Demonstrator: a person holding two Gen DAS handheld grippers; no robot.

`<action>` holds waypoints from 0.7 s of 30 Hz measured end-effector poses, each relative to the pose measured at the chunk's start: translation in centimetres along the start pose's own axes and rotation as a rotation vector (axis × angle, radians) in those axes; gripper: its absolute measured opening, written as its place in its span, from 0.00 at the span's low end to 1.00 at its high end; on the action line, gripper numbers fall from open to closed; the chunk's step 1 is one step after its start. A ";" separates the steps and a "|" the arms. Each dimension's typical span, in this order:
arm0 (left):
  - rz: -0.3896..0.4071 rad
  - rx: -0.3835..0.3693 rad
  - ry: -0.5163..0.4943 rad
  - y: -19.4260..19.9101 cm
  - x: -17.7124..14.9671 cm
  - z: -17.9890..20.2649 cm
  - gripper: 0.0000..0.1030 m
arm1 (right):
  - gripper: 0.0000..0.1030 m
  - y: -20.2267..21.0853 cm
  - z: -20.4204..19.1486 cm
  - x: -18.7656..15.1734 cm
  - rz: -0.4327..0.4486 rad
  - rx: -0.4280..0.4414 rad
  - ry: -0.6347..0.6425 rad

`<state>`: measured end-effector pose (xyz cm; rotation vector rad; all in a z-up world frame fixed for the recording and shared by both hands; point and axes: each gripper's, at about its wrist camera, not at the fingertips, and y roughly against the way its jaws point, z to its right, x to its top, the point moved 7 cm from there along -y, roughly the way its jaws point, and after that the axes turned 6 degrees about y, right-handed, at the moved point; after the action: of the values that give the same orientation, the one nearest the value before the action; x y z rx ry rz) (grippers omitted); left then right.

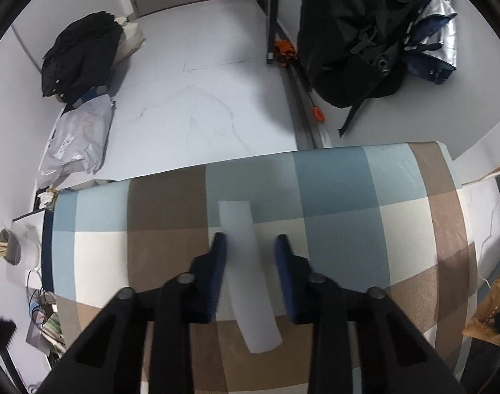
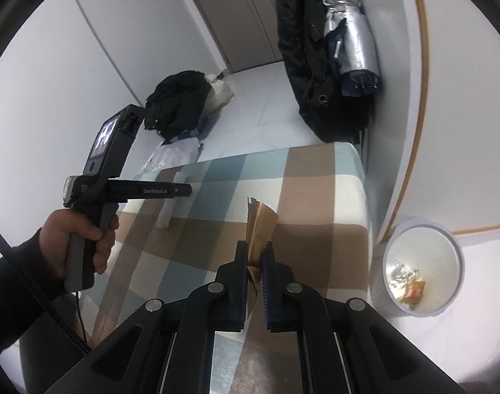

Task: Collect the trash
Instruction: 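Lift the brown packet and foam strip and carry them over the bin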

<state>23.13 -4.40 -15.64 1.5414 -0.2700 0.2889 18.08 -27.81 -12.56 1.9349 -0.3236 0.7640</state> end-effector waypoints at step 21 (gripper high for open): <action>0.057 -0.037 0.028 2.3 -0.1 1.2 0.05 | 0.07 5.0 1.2 -0.2 0.088 0.013 -0.027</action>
<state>22.23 -5.58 -13.56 1.4942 -0.2962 0.3485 15.71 -31.23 -9.51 1.9550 -0.4239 0.7989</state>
